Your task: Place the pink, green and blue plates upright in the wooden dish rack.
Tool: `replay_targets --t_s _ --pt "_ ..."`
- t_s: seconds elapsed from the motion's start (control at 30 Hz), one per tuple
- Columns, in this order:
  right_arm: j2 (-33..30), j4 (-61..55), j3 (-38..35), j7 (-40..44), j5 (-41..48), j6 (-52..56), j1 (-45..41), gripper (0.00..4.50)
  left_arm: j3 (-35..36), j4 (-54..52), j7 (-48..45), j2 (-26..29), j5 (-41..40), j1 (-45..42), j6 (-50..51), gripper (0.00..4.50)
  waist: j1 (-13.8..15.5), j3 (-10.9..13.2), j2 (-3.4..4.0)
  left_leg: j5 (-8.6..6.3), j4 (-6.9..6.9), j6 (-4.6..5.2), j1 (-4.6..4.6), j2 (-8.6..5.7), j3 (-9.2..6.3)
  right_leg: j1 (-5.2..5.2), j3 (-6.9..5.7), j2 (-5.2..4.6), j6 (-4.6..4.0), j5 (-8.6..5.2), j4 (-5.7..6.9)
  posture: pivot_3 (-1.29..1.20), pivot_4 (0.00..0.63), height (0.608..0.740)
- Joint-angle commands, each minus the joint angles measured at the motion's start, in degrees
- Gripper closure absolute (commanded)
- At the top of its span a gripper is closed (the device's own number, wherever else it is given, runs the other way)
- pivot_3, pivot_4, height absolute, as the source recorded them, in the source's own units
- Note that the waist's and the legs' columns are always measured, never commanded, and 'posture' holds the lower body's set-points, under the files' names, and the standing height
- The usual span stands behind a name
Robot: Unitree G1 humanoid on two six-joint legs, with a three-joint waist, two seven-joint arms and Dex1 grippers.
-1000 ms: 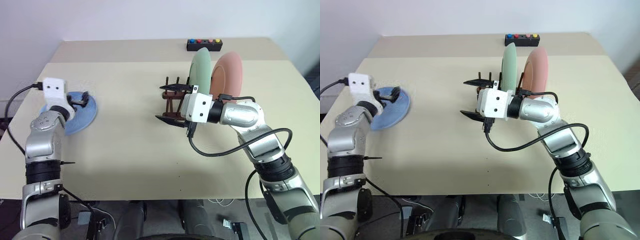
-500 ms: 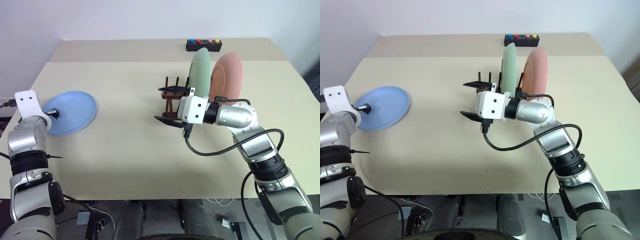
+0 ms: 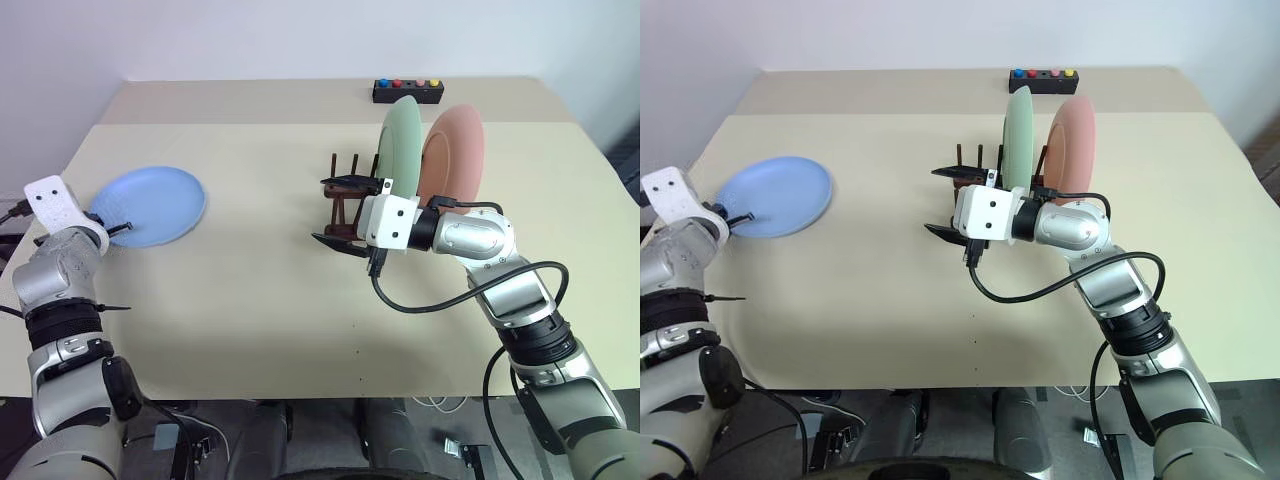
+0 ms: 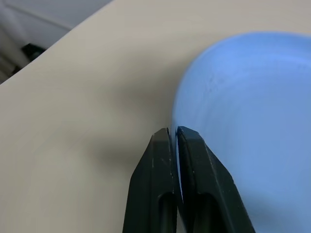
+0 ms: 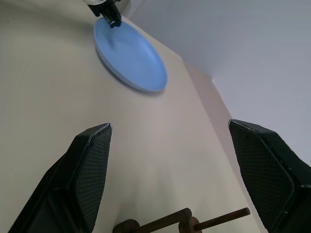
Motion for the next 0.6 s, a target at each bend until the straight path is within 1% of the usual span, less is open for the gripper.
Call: replay_targets --t_s 0.03,0.17,0.27,0.37,0.47,0.6 --pt "0.28 -0.05 -1.78 -0.77 -0.09 -1.10 -0.46 0.58 1.17 -7.14 -0.90 -2.95 -3.42 -1.37 -5.98 4.45 0.12 0.00 -0.05 0.01 0.01 -0.02 -0.01 0.00 -0.01 0.00 -0.01 0.00 0.00 0.00 0.00 0.00 0.150 0.740" --pt "0.47 0.76 -1.88 -1.52 -0.92 -2.05 -0.96 0.58 0.09 -12.88 -1.15 -6.84 -5.28 -2.52 -10.77 4.45 -0.28 0.02 -0.11 0.02 -0.01 -0.03 -0.02 0.00 -0.01 -0.02 -0.01 0.00 0.00 0.02 -0.02 0.00 0.150 0.740" --pt "0.55 1.73 -1.61 -2.70 -2.57 -3.36 -1.70 0.58 -3.35 -19.55 -2.24 -11.04 -5.69 -4.06 -16.24 4.45 -0.18 0.05 -0.17 0.02 -0.02 -0.03 -0.03 0.00 -0.01 -0.04 0.00 0.00 0.00 0.03 -0.02 0.00 0.150 0.740" --pt "0.90 2.48 -1.47 -3.51 -3.82 -4.46 -2.24 0.58 -6.59 -23.24 -2.59 -13.82 -4.97 -4.85 -19.01 4.45 -0.05 0.07 -0.19 0.03 0.00 -0.05 -0.07 0.00 0.00 -0.04 0.00 0.00 0.00 0.04 -0.04 0.00 0.150 0.740" --pt "1.38 3.91 -1.28 -6.36 -7.39 -6.76 -4.01 0.58 -11.13 -27.24 -1.19 -17.37 -4.02 -6.87 -19.57 4.45 -0.05 0.07 -0.20 0.03 0.00 -0.05 -0.06 -0.01 0.00 -0.02 0.00 0.00 0.01 0.05 -0.06 0.00 0.150 0.740" --pt "2.11 6.02 -1.44 -10.63 -11.72 -9.09 -6.50 0.58 -14.30 -30.68 -0.56 -19.79 -3.86 -8.31 -19.73 4.45 -0.38 0.07 -0.20 0.03 0.00 -0.05 -0.06 -0.01 0.01 -0.04 0.00 0.01 0.01 0.05 -0.06 0.00 0.150 0.740"
